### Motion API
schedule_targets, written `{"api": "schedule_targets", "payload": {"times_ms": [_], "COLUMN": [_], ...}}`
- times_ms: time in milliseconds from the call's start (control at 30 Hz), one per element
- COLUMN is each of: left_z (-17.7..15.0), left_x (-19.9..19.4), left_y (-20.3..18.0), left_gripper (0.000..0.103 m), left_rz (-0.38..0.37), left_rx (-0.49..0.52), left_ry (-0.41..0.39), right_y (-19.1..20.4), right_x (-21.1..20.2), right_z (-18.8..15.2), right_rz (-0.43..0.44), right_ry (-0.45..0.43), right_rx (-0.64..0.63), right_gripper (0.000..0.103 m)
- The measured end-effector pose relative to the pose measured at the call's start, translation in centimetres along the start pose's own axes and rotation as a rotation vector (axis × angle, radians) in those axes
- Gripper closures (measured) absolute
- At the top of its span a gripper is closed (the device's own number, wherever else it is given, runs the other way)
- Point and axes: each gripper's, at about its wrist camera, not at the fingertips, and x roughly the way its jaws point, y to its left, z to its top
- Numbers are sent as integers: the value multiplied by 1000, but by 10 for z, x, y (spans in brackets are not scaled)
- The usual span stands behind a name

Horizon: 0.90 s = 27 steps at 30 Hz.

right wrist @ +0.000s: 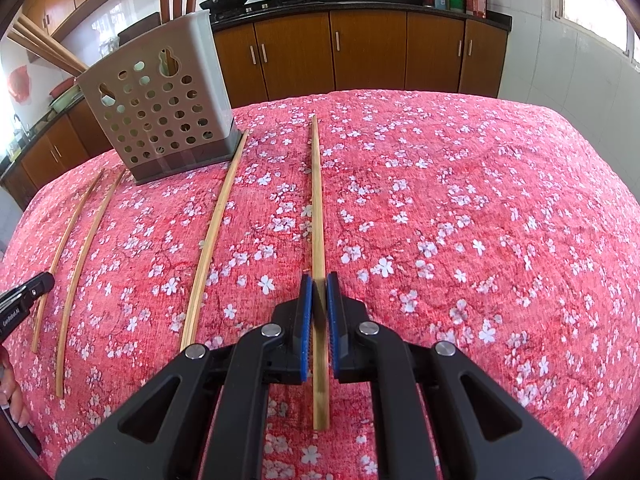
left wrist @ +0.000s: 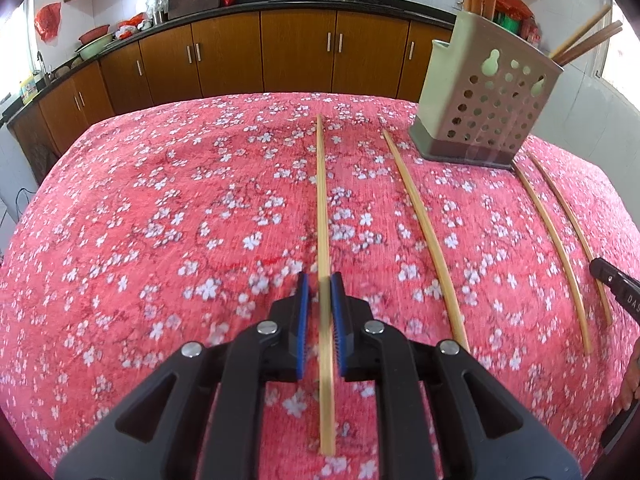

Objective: Organize utensils

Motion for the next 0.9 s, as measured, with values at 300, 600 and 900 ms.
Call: {"api": "schedule_targets", "payload": {"times_ms": [300, 600, 900], "left_z": [0, 35, 71], "left_x": [-8, -83, -141], "left_y": [1, 10, 7], "left_gripper": [95, 95, 95], "left_rz": [16, -23, -86], "left_rx": [31, 2, 4], "left_ry": [-2, -209, -365], "right_y": [1, 0, 2], "right_x": [-7, -76, -123], "right_z": [1, 36, 67], "right_rz": [-1, 34, 67], "right_ry": [-14, -240, -396], "right_rx": [-20, 25, 32], "right_gripper": [95, 95, 95]}}
